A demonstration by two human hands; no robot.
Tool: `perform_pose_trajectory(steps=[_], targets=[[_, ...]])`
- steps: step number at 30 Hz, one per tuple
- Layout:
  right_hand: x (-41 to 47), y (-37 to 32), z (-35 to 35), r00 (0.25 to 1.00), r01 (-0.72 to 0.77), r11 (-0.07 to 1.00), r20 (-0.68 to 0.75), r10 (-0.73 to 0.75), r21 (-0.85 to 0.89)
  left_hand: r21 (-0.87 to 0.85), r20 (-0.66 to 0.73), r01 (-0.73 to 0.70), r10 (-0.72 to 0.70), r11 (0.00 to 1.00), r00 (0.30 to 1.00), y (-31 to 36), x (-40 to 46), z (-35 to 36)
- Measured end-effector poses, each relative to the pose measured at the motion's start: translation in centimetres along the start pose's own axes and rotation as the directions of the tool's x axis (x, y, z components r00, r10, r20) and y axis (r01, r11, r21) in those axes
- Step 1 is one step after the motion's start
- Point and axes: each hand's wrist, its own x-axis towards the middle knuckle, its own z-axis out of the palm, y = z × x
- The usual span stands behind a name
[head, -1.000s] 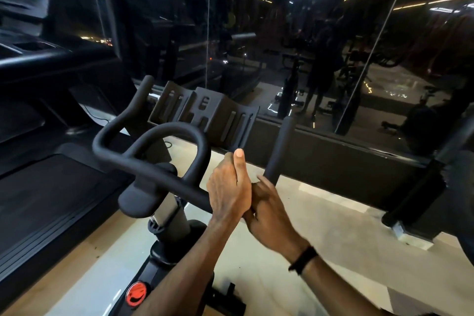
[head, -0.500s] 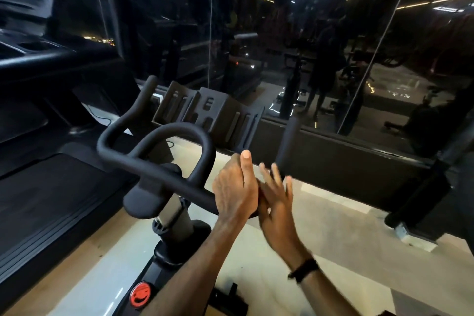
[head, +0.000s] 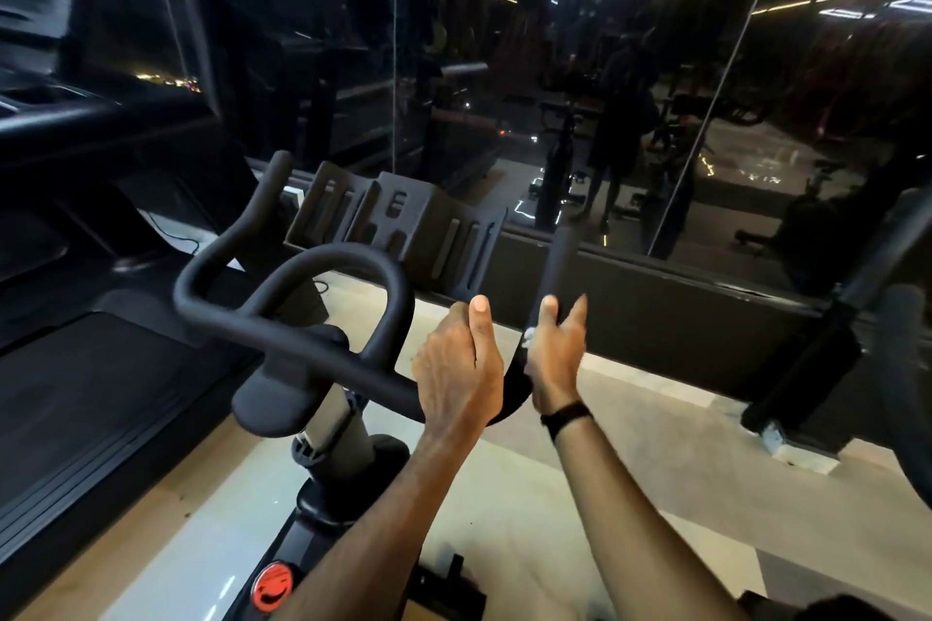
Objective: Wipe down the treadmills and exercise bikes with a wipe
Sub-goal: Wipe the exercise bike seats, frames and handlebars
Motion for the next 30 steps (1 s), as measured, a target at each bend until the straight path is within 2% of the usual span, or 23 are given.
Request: perform_pose_trajectory(steps=[4, 7, 11, 13, 14, 16, 17, 20, 23, 26, 28, 30], targets=[[2.7, -2.2, -0.7, 0.999, 0.006, 0.999, 0.052, -0.009, 0.05, -0.008, 0.012, -0.006, 0.006, 1.0, 1.0, -0.2, 0.0, 0.1], [1.6, -1.4, -0.4, 0.996, 0.041, 0.998, 0.075, -0.037, -0.048, -0.012, -0.005, -0.004, 0.004, 1.0, 1.0, 0.0, 0.0, 0.0], [-6.2, 2.5, -1.5, 0.989, 0.11, 0.994, 0.092, -0.111, 0.019, -0.016, -0.02, -0.015, 0.014, 1.0, 1.0, -0.2, -0.1, 0.2], [-10.1, 3.6, -2.2, 0.966, 0.208, 0.978, 0.154, -0.206, 0.005, -0.026, -0.014, -0.028, 0.028, 0.999, 1.0, -0.4, -0.1, 0.2], [-10.4, 4.4, -2.2, 0.953, 0.276, 0.959, 0.15, -0.264, -0.064, -0.031, -0.012, -0.032, 0.031, 0.999, 0.999, -0.4, -0.2, 0.3], [-8.2, 3.2, -1.3, 0.95, 0.296, 0.953, 0.124, -0.286, -0.066, -0.039, -0.023, -0.019, 0.019, 0.999, 1.0, -0.4, -0.1, 0.2], [-6.2, 2.3, -0.9, 0.953, 0.273, 0.959, 0.155, -0.259, -0.075, -0.049, -0.035, -0.011, 0.009, 0.999, 0.999, -0.2, -0.1, 0.1], [1.2, 0.7, -0.2, 0.968, 0.233, 0.927, 0.161, -0.193, -0.292, -0.094, -0.078, 0.007, -0.014, 0.996, 0.997, -0.1, 0.0, -0.1], [3.5, 0.4, 0.0, 0.962, 0.259, 0.886, 0.179, -0.204, -0.383, -0.145, -0.121, 0.016, -0.034, 0.989, 0.992, -0.2, 0.0, -0.2], [-0.2, 2.2, -0.6, 0.936, 0.316, 0.898, 0.255, -0.243, -0.306, -0.181, -0.145, -0.002, -0.025, 0.984, 0.989, -0.3, 0.1, -0.1], [-4.5, 4.0, -1.1, 0.888, 0.422, 0.882, 0.292, -0.356, -0.208, -0.185, -0.133, -0.006, -0.019, 0.983, 0.991, -0.5, 0.1, 0.0], [-8.5, 5.1, -0.9, 0.898, 0.374, 0.926, 0.265, -0.35, -0.047, -0.19, -0.116, -0.015, -0.007, 0.982, 0.993, -0.5, 0.0, 0.0]])
